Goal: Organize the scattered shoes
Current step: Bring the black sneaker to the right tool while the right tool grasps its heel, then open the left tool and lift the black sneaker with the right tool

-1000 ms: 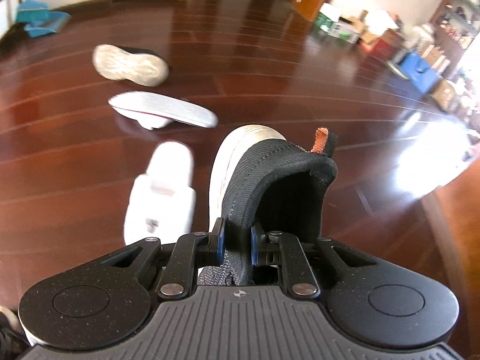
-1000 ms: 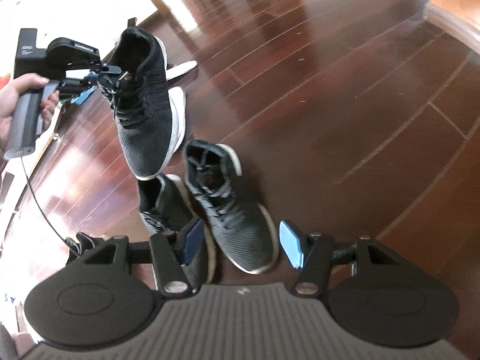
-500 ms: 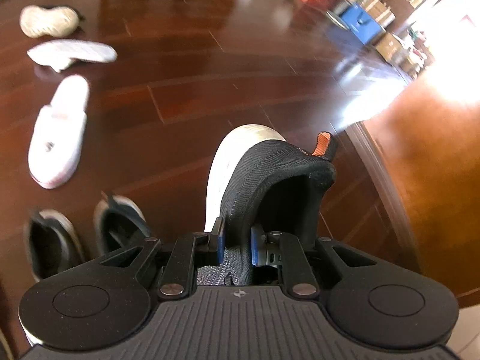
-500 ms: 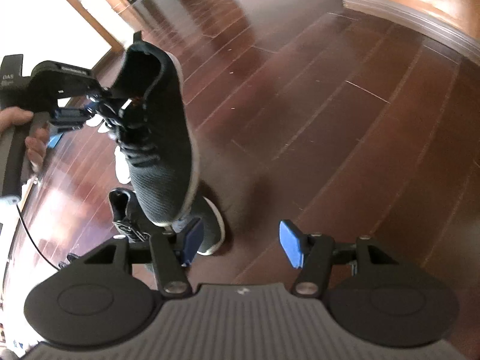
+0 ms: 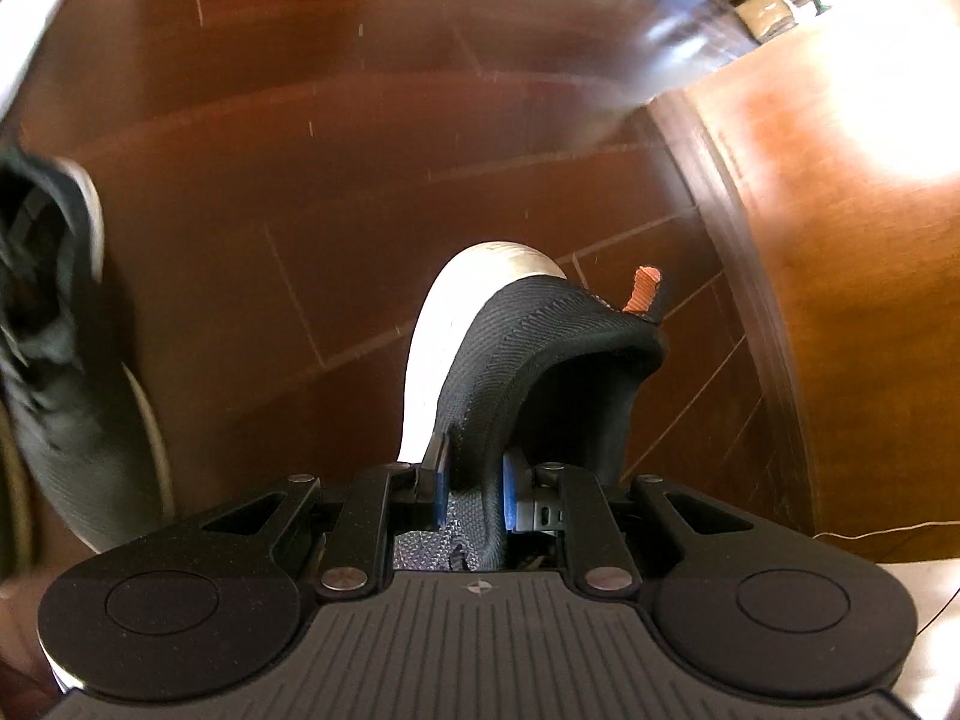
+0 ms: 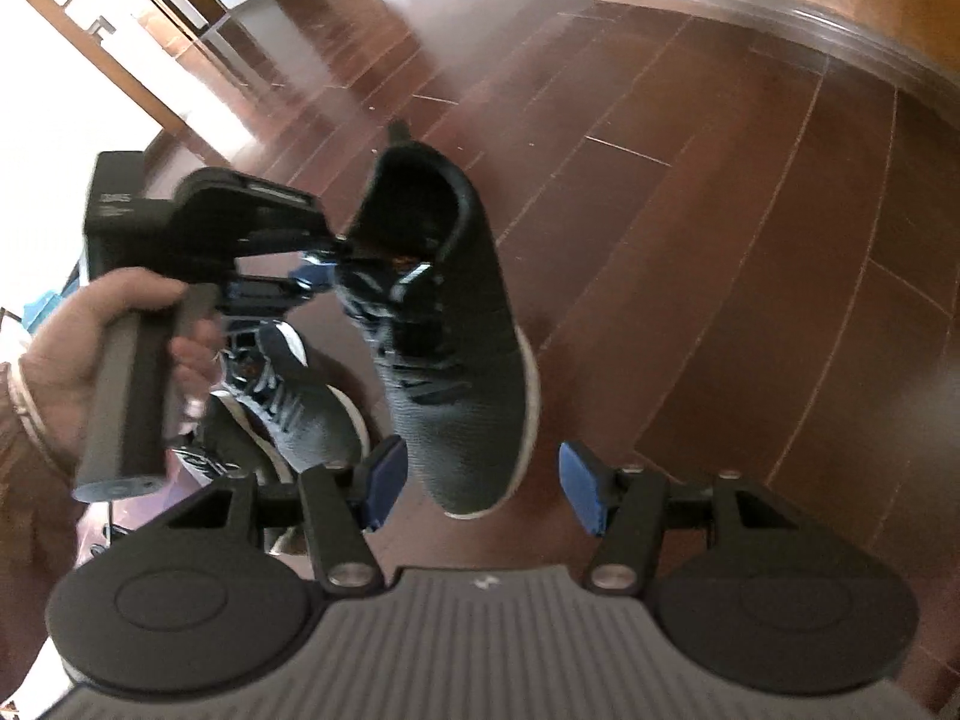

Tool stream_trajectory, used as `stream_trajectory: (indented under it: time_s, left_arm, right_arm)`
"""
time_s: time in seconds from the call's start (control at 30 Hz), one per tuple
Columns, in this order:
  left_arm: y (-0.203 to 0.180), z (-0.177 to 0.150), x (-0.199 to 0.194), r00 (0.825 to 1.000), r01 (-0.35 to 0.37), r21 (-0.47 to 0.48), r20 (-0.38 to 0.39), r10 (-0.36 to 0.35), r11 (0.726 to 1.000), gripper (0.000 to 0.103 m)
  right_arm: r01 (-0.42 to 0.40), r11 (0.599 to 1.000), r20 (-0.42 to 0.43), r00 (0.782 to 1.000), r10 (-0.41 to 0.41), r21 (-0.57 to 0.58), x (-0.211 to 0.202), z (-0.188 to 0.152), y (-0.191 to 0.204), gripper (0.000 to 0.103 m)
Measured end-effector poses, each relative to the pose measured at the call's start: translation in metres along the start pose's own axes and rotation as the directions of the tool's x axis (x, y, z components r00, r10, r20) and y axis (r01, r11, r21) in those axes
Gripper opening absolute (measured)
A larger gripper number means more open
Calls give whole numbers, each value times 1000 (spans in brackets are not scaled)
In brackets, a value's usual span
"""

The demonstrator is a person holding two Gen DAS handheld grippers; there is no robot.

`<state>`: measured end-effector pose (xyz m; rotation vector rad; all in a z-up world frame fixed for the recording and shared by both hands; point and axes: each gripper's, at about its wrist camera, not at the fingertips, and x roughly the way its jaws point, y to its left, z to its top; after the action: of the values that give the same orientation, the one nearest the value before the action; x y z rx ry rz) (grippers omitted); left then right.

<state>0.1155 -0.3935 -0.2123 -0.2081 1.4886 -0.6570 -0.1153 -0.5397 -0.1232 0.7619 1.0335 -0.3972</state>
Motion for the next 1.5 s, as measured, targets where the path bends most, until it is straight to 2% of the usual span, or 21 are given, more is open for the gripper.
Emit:
stream_trajectory:
  time_s: [0.13,0.3,0.47,0.63,0.83,0.9,1.03,1.07,1.17,1.27,1.47,1.5]
  left_arm:
    - [1,-9,39,999,2,-37,-38,-3,999,21]
    - [-4,-20,65,998,-29,-21,-64,27,999,21]
    - [3,-18,74,996,-58,-26,-64,56,998,21]
    - [20,-9,83,989,-131,-24,-78,129,991,23]
    - [24,-10,73,986,-158,17,-50,159,987,34]
    - [21,-9,74,985,-164,27,-40,165,986,44]
    - [23,-4,68,982,-189,15,-17,190,982,54]
    - [23,-1,68,980,-197,12,-14,197,980,59]
    - [25,4,53,976,-217,-3,6,217,976,68]
    - [33,3,29,964,-259,-18,50,260,966,77]
    - [62,-11,-49,921,-335,-149,159,357,930,77]
    - [67,-19,-69,905,-353,-192,177,386,916,78]
  right_arm:
    - [25,1000,-8,1000,-24,7,4,7,-9,60]
    - [47,998,-11,999,-46,43,7,18,-20,60]
    - [48,997,-13,999,-48,60,13,25,-23,60]
    - [41,998,-27,999,-40,51,22,33,-21,60]
    - [38,999,-45,998,-37,26,36,43,-15,60]
    - [37,999,-50,998,-36,18,40,47,-13,60]
    - [33,999,-58,998,-33,-6,47,55,-9,60]
    - [30,999,-60,998,-31,-20,49,57,-7,60]
    - [24,997,-65,997,-29,-68,54,61,-2,60]
    - [16,992,-76,997,-26,-124,61,68,2,60]
    - [-27,967,-141,990,-9,-254,92,93,18,60]
    - [-34,961,-154,988,-9,-274,98,96,22,60]
